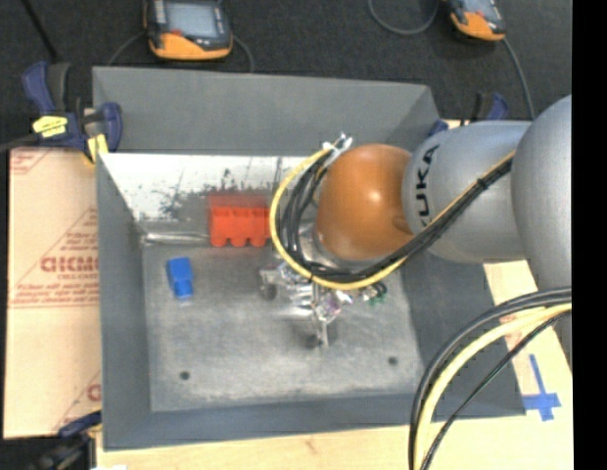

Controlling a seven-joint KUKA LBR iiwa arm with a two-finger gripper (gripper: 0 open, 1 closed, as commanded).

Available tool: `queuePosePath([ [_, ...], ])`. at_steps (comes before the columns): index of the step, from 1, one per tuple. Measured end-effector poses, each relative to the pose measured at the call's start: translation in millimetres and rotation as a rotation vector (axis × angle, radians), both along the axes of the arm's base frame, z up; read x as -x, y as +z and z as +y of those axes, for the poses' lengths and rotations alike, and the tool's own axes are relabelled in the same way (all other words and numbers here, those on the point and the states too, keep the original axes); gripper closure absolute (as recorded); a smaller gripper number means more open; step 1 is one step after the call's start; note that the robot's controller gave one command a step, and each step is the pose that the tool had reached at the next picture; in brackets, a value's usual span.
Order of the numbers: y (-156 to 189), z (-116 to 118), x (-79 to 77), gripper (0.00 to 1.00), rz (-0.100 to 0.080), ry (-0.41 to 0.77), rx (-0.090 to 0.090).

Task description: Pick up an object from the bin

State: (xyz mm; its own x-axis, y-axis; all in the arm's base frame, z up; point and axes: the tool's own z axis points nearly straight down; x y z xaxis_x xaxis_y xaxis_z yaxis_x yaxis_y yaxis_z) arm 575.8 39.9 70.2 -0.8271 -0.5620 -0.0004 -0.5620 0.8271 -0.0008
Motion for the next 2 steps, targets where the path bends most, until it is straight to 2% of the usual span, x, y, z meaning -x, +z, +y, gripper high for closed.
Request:
queuePosePath([
  [1, 0.6, 1.6, -12.1, 0.0, -0.005, 0.267, -0.001],
  [2, 0.9, 2.2, -12.0, 1.0, -0.005, 0.262, -0.003],
])
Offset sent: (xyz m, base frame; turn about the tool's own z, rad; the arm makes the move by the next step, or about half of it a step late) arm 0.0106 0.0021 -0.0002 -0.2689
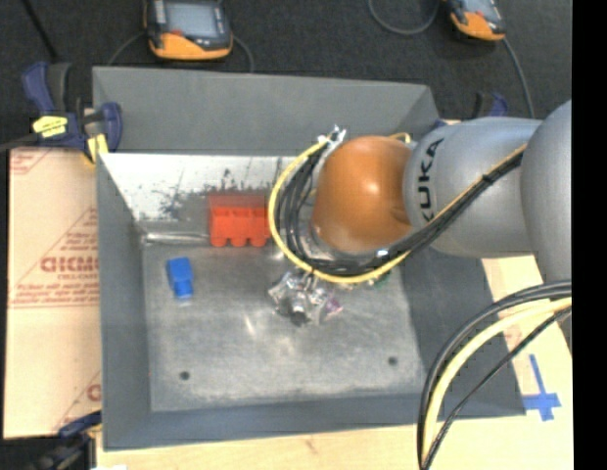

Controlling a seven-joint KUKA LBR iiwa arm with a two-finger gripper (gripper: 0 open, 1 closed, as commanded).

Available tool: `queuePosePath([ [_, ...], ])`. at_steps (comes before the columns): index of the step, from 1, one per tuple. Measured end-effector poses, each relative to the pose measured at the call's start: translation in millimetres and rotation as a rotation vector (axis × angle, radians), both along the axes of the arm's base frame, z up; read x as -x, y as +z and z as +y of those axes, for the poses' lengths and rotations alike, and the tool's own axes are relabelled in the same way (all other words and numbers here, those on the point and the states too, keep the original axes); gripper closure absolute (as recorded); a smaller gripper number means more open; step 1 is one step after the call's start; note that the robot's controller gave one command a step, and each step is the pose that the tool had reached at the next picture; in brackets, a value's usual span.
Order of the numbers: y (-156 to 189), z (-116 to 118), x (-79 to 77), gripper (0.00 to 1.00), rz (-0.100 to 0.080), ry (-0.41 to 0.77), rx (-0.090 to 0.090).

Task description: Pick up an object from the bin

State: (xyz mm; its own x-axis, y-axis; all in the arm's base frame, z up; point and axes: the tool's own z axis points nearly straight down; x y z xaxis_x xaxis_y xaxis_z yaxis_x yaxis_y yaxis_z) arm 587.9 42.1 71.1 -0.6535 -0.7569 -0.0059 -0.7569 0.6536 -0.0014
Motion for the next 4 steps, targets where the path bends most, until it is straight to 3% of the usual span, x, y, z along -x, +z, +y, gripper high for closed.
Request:
queuePosePath([
  [1, 136, 22, 28.8, 1.0, -0.003, 0.519, 0.004],
  [2, 134, 22, 29.6, 0.0, 0.001, 0.516, 0.002],
  [3, 19, 8, -43.5, 0.0, 0.0, 0.652, 0.004],
  [4, 3, 3, -47.0, 0.0, -0.007, 0.62, 0.005],
])
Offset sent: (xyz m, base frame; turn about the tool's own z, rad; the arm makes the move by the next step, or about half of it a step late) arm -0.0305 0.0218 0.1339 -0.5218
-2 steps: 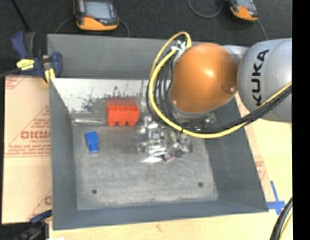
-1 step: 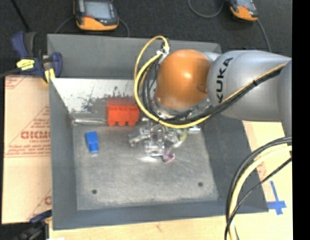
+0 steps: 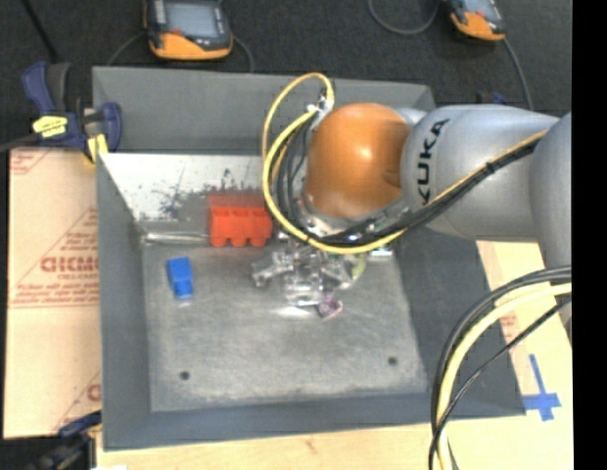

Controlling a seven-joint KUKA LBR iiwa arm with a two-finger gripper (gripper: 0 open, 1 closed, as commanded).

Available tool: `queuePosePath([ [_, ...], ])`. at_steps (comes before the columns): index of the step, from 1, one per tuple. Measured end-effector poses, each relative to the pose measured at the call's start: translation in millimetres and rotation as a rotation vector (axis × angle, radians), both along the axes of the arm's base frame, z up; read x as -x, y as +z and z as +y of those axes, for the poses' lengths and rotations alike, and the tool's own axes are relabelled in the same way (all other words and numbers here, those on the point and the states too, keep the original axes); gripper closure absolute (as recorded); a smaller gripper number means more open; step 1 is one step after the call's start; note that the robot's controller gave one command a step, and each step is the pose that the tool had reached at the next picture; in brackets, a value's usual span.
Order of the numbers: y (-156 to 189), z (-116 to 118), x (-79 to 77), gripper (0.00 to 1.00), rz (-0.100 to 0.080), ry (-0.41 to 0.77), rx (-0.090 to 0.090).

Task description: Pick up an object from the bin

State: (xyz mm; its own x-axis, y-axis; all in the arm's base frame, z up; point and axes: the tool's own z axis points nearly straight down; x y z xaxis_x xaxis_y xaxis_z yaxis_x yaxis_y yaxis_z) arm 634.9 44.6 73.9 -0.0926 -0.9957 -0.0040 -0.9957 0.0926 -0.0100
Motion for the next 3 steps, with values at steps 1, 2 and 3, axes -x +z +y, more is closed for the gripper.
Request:
queuePosePath([
  [1, 1, -1, -0.1, 1.0, 0.001, -0.004, 0.002],
  [2, 92, 5, 15.0, 1.0, 0.004, 0.005, 0.002],
  [3, 151, 7, 20.1, 1.0, 0.005, -0.007, 0.002],
])
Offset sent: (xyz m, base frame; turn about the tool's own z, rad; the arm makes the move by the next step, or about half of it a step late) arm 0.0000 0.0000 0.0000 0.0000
